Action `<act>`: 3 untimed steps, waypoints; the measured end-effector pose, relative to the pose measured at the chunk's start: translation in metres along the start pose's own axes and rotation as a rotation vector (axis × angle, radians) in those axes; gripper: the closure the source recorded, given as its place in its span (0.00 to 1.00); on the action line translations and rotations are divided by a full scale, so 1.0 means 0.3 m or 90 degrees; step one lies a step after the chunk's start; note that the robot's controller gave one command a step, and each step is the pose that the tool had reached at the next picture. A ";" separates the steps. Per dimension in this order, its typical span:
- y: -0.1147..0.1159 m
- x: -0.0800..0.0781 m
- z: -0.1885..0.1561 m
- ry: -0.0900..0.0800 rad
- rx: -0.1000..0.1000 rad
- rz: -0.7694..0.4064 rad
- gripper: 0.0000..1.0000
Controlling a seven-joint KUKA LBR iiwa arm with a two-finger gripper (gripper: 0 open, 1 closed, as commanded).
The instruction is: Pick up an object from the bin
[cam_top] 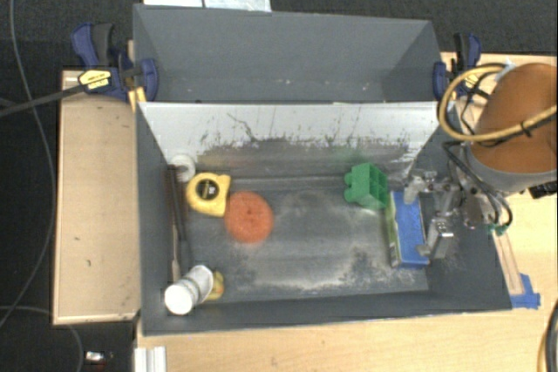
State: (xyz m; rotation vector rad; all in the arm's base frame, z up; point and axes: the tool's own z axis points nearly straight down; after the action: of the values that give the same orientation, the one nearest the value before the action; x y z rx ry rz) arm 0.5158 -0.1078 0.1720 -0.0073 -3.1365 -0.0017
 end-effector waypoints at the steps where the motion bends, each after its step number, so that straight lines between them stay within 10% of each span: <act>1: 0.002 -0.006 -0.014 -0.005 0.001 -0.003 0.00; 2: 0.018 -0.159 0.067 -0.009 0.003 -0.134 0.00; 3: -0.008 -0.130 0.101 -0.008 0.002 -0.207 0.00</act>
Offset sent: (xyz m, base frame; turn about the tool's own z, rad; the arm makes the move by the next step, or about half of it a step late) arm 0.0768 0.0096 -0.0452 -0.3501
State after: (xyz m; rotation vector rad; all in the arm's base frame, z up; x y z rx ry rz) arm 0.5548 -0.1104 0.1415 0.5017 -3.1096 0.0023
